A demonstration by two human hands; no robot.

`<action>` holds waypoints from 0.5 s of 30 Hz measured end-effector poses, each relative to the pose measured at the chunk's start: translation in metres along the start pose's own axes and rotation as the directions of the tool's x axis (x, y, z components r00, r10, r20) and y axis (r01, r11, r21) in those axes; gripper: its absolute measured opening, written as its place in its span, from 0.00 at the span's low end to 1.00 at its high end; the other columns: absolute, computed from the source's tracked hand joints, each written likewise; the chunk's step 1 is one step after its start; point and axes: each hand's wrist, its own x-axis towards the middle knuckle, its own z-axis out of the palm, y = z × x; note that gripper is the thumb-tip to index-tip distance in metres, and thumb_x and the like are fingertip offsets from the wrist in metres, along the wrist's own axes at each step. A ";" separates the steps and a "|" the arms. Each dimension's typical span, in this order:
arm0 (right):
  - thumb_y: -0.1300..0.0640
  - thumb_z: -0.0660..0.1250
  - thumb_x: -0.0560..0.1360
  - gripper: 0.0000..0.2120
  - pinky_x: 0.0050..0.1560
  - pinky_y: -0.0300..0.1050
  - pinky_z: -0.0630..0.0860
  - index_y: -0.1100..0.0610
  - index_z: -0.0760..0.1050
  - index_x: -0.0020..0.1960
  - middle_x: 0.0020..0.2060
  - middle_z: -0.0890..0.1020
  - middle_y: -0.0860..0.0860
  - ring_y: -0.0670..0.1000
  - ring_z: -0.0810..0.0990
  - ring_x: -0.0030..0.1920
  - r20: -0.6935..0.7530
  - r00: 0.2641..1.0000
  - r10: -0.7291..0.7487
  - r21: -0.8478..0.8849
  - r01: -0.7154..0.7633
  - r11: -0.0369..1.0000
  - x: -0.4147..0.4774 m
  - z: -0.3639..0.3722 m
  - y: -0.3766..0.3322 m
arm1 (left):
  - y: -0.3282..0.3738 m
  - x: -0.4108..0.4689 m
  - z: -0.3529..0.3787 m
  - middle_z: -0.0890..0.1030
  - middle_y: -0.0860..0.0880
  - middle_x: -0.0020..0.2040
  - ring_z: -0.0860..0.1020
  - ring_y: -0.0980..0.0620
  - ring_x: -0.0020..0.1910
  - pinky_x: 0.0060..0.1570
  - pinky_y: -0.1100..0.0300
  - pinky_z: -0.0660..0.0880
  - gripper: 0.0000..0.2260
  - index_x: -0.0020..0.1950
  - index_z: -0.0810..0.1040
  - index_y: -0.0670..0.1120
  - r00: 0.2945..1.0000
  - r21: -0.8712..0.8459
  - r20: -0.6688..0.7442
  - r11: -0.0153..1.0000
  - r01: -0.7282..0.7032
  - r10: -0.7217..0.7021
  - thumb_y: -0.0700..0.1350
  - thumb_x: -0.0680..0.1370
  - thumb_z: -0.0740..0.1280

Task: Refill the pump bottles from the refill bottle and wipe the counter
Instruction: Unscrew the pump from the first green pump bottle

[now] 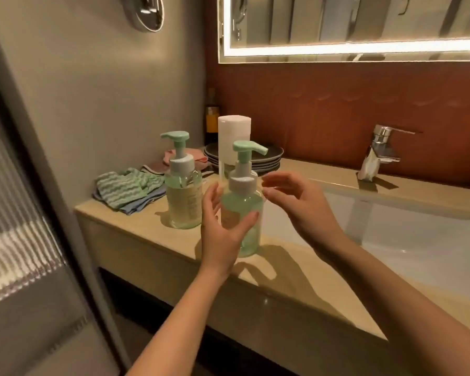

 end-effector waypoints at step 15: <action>0.33 0.72 0.59 0.29 0.47 0.44 0.77 0.46 0.70 0.52 0.47 0.77 0.42 0.45 0.75 0.49 0.010 0.989 -0.149 -0.348 0.143 0.926 0.056 0.024 0.010 | -0.023 0.005 0.004 0.76 0.59 0.59 0.74 0.59 0.60 0.55 0.56 0.76 0.41 0.67 0.65 0.57 0.998 0.383 -0.063 0.924 -0.005 0.032 0.66 0.59 0.74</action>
